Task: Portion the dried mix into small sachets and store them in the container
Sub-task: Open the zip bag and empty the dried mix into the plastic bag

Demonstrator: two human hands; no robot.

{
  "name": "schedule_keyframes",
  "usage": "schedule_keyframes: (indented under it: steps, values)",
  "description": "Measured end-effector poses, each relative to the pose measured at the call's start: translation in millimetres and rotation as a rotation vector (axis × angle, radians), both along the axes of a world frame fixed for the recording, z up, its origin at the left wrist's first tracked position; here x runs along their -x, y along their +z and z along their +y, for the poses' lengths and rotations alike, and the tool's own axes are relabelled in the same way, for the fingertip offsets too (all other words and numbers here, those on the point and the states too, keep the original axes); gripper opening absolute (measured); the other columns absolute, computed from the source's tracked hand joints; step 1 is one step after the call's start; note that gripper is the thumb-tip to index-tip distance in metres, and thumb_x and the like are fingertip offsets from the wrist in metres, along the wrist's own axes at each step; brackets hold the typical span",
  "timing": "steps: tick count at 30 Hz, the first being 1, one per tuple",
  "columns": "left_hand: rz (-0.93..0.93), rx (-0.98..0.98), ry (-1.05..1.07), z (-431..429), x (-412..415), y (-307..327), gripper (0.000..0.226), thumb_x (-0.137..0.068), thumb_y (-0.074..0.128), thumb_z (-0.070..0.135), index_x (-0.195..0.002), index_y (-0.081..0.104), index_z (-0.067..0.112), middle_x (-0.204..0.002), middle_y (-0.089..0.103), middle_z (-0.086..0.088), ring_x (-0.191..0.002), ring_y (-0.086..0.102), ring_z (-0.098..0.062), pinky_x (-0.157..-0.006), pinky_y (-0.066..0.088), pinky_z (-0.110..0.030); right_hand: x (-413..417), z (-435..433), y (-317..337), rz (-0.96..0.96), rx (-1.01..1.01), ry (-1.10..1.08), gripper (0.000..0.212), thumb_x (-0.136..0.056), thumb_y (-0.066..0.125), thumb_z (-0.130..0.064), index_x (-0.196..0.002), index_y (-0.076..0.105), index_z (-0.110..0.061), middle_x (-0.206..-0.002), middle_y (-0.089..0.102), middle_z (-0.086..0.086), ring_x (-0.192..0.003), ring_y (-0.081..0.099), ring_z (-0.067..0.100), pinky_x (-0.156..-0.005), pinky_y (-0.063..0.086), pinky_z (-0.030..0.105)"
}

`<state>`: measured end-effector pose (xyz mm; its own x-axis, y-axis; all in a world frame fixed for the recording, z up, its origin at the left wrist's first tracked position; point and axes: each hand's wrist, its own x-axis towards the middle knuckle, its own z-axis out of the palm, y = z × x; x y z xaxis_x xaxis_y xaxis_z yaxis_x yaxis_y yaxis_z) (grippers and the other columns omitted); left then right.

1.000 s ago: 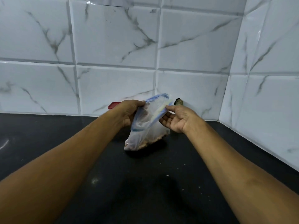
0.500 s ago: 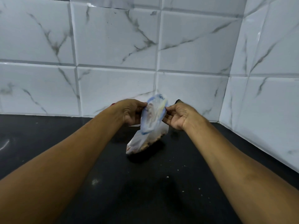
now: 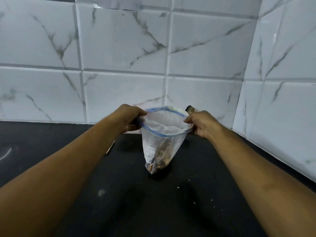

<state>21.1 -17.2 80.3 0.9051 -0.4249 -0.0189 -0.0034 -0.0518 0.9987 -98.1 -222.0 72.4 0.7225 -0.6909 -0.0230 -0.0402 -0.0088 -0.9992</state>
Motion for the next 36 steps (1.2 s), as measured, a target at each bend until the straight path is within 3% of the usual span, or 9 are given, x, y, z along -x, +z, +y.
schedule_keyframes:
  steps: [3, 8, 14, 20, 23, 27, 30, 32, 36]
  values:
    - [-0.16, -0.101, 0.019, 3, 0, 1, 0.02, -0.094, 0.073, 0.01, -0.108, 0.067, -0.003, -0.09, 0.065, -0.013, -0.072, 0.064, -0.022, -0.054, 0.051, -0.028, 5, -3, -3, 0.061, 0.346, -0.135, 0.01, -0.087, 0.07, 0.006, -0.089, 0.064, -0.002, -0.101, 0.067, 0.022, -0.089, 0.072, 0.044, -0.075, 0.062, 0.062]
    - [-0.403, -0.345, 0.062, 9, -4, -2, 0.028, -0.093, 0.076, 0.03, -0.091, 0.073, 0.002, -0.082, 0.066, -0.01, -0.07, 0.061, -0.02, -0.049, 0.048, -0.026, 13, -10, -2, 0.19, 0.551, -0.177, 0.013, -0.086, 0.08, -0.007, -0.081, 0.069, -0.004, -0.084, 0.073, 0.017, -0.065, 0.075, 0.036, -0.061, 0.065, 0.048]
    - [-0.056, -0.109, 0.005, 0, 6, 1, 0.015, -0.1, 0.066, 0.012, -0.106, 0.07, -0.001, -0.077, 0.067, -0.014, -0.054, 0.066, -0.017, -0.042, 0.056, -0.024, 7, 7, 6, -0.016, -0.06, 0.059, 0.011, -0.099, 0.059, 0.007, -0.11, 0.059, 0.005, -0.067, 0.071, 0.015, -0.043, 0.069, 0.02, -0.037, 0.054, 0.031]
    - [0.443, 0.37, -0.02, 13, -5, -3, 0.021, -0.105, 0.056, 0.009, -0.091, 0.064, -0.005, -0.067, 0.072, -0.017, -0.047, 0.071, -0.024, -0.043, 0.059, -0.032, 7, 1, 8, -0.195, -0.507, 0.049, 0.025, -0.101, 0.041, 0.016, -0.116, 0.059, 0.008, -0.097, 0.067, 0.025, -0.089, 0.07, 0.036, -0.043, 0.059, 0.042]
    - [0.499, 0.483, -0.006, 17, -3, -8, 0.028, -0.106, 0.051, 0.008, -0.082, 0.063, -0.001, -0.06, 0.07, -0.015, -0.044, 0.069, -0.026, -0.044, 0.059, -0.034, 8, 0, 3, -0.166, -0.512, -0.001, 0.034, -0.103, 0.038, 0.012, -0.131, 0.055, 0.006, -0.106, 0.067, 0.024, -0.085, 0.067, 0.035, -0.059, 0.059, 0.044]
    - [0.588, 0.569, -0.06, 19, -7, -12, 0.038, -0.103, 0.039, 0.0, -0.069, 0.056, 0.006, -0.061, 0.058, -0.001, -0.048, 0.055, -0.011, -0.047, 0.052, -0.023, 13, -1, -6, -0.118, -0.523, 0.031, 0.023, -0.103, 0.037, 0.002, -0.107, 0.059, 0.0, -0.084, 0.068, 0.016, -0.07, 0.067, 0.025, -0.07, 0.051, 0.037]
    - [0.593, 0.488, -0.055, 24, -13, -16, 0.037, -0.107, 0.037, 0.007, -0.08, 0.062, 0.004, -0.077, 0.064, -0.004, -0.07, 0.064, -0.014, -0.067, 0.06, -0.03, 16, -4, -10, -0.096, -0.548, 0.058, 0.026, -0.102, 0.036, 0.0, -0.102, 0.061, 0.005, -0.093, 0.066, 0.016, -0.084, 0.063, 0.025, -0.079, 0.052, 0.039]
    - [0.582, 0.448, -0.066, 26, -13, -21, 0.038, -0.108, 0.037, 0.012, -0.087, 0.066, 0.002, -0.076, 0.071, -0.01, -0.067, 0.072, -0.022, -0.062, 0.063, -0.04, 16, 0, -8, -0.111, -0.554, 0.065, 0.028, -0.1, 0.034, 0.001, -0.107, 0.061, 0.005, -0.097, 0.066, 0.018, -0.087, 0.064, 0.028, -0.08, 0.053, 0.042]
    - [0.483, 0.254, -0.094, 28, -4, -30, 0.026, -0.103, 0.044, 0.021, -0.087, 0.063, 0.01, -0.071, 0.066, -0.007, -0.069, 0.064, -0.02, -0.059, 0.059, -0.031, 9, 10, -7, -0.13, -0.525, 0.03, 0.029, -0.101, 0.031, 0.001, -0.102, 0.06, 0.002, -0.084, 0.066, 0.018, -0.085, 0.069, 0.029, -0.079, 0.056, 0.044]
